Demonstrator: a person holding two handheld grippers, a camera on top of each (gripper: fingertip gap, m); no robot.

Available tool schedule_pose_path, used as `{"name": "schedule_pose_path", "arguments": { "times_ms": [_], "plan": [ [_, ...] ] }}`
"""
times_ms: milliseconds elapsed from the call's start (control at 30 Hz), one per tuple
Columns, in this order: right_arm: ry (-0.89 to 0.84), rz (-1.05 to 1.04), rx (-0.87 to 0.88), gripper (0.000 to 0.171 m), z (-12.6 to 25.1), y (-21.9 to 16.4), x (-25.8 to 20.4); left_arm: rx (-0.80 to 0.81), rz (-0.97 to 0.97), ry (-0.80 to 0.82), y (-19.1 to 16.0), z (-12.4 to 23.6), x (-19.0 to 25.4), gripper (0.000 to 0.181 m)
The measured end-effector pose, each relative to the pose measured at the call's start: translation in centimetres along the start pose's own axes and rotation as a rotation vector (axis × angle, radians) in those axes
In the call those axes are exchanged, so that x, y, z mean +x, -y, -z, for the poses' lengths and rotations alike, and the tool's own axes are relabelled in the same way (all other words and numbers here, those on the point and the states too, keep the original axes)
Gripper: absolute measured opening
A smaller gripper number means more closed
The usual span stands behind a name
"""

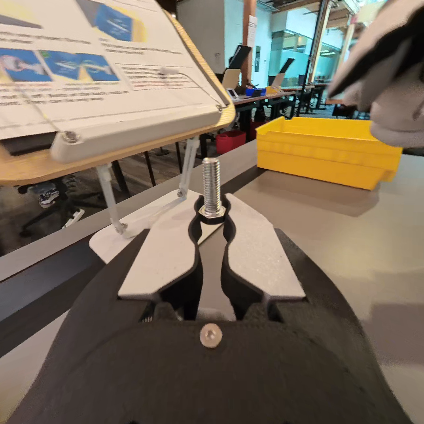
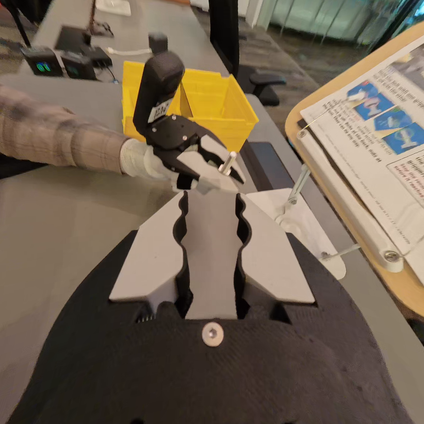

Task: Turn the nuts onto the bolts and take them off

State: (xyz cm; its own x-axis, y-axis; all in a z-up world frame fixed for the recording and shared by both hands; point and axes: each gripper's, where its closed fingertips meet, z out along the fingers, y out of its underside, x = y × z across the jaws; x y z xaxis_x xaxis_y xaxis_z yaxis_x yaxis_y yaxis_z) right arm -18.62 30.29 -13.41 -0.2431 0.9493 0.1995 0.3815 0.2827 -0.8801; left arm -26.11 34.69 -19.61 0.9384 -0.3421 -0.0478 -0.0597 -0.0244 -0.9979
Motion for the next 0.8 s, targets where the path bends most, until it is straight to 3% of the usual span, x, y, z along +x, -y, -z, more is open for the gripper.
{"name": "schedule_pose_path", "arguments": {
  "times_ms": [133,333,467,567,800],
  "plan": [
    [0.025,-0.065,-0.185,0.042,-3.2,-2.4,-3.1,0.003,-0.007,0.059,0.0,0.3,-1.2,0.015],
    [-0.1,-0.25,-0.253,0.04,-7.0,-8.2,-7.8,-0.003,-0.009,0.062,-0.4,0.1,-0.7,0.015],
    [-0.103,-0.265,-0.262,0.04,-8.4,-10.7,-10.0,-0.003,0.008,0.033,-0.4,-0.1,-0.2,0.015],
    [-0.043,-0.192,-0.274,0.03,-8.8,-11.9,-10.9,-0.015,-0.001,0.012,-0.9,-0.2,0.0,0.015],
    [0.004,-0.126,-0.375,0.028,-9.2,-13.8,-10.0,-0.006,0.057,-0.044,-1.5,-0.5,0.8,0.015]
  ]
}}
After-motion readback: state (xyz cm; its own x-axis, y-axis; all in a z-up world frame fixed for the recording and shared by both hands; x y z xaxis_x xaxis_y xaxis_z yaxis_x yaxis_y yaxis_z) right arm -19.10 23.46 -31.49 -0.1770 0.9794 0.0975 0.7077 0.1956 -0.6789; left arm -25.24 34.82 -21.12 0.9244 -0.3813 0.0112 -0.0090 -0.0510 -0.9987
